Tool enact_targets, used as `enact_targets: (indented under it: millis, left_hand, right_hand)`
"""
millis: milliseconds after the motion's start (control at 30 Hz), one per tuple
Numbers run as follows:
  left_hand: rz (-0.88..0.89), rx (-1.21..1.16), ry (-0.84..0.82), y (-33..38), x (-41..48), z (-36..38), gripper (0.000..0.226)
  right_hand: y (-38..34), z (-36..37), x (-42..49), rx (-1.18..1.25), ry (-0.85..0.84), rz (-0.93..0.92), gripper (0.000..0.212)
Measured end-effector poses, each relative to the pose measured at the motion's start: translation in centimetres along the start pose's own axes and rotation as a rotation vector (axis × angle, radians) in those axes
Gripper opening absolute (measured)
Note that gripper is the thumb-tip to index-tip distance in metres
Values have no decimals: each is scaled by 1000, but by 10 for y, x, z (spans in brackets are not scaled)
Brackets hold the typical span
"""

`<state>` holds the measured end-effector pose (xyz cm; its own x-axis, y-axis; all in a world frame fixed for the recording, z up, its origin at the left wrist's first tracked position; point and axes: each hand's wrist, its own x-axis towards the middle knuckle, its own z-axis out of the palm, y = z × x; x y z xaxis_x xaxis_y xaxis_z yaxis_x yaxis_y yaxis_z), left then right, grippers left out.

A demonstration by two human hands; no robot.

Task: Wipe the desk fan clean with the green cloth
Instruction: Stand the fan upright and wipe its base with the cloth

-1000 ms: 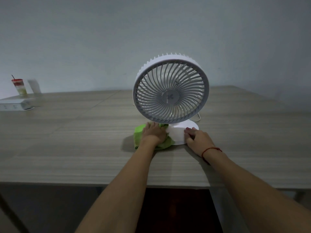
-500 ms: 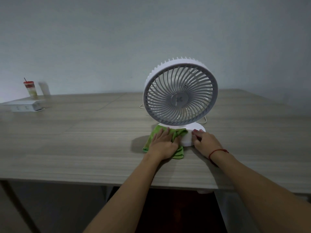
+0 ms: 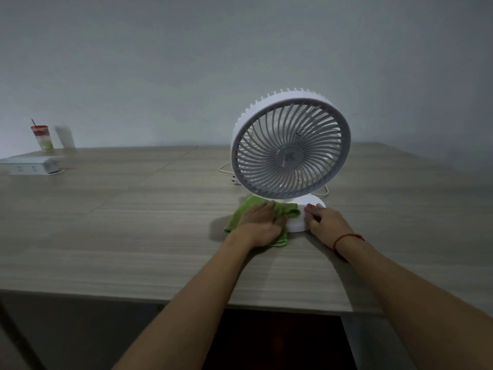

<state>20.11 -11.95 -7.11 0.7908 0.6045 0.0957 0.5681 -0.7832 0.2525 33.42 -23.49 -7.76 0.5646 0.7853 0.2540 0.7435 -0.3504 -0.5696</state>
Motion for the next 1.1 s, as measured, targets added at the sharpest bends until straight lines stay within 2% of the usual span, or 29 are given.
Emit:
enact_targets:
  millis: [100, 333, 500, 700, 800, 900, 1000, 1100]
  left_hand:
    - [27, -28, 42, -13, 5, -1, 59]
    - [-128, -49, 22, -21, 41, -13, 59]
    - [10, -16, 42, -4, 24, -12, 49]
    - [151, -64, 61, 7, -4, 1, 54]
    - [73, -90, 70, -7, 9, -2, 54]
    - [-82, -216, 81, -26, 27, -10, 52]
    - [-224, -227, 56, -36, 38, -12, 55]
    - [-173, -195, 90, -18, 30, -11, 48]
  right_hand:
    - [4, 1, 3, 38, 2, -18, 39]
    - [4, 5, 8, 20, 23, -11, 41]
    - [0, 4, 7, -14, 27, 6, 40]
    - [-4, 2, 2, -41, 35, 23, 42]
    - [-1, 3, 3, -25, 29, 5, 40]
    - [2, 4, 5, -17, 26, 14, 40]
    - [3, 4, 7, -22, 31, 17, 41]
    - [2, 4, 6, -23, 25, 19, 41]
